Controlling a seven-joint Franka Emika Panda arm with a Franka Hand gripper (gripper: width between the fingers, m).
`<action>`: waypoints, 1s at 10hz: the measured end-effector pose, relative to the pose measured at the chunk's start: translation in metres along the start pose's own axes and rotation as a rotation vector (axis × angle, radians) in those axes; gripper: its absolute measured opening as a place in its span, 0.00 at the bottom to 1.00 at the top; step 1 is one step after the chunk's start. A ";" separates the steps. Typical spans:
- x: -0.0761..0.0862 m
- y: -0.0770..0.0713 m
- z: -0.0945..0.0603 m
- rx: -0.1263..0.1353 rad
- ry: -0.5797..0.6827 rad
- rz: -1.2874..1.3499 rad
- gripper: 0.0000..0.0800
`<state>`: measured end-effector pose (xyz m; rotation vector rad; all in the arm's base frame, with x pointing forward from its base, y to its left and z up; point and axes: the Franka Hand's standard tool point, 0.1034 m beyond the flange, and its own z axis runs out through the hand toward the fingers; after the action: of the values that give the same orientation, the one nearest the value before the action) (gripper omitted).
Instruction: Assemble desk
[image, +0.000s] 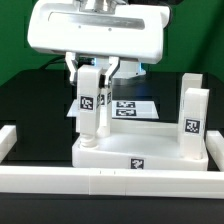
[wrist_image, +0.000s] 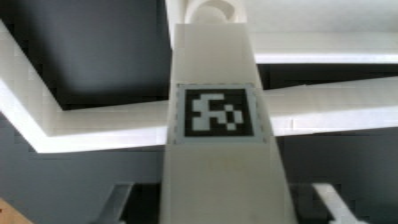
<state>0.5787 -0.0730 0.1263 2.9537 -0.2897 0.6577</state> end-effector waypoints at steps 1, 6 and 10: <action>0.000 0.000 0.000 0.000 0.001 0.000 0.36; -0.004 -0.007 0.005 0.003 -0.006 -0.013 0.36; -0.011 -0.004 0.011 -0.009 -0.004 -0.019 0.36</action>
Offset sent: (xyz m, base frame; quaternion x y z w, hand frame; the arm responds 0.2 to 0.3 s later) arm 0.0059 0.0076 -0.0060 0.0043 0.0073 0.0051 1.0000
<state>0.5744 -0.0689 0.1119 2.9454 -0.2643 0.6466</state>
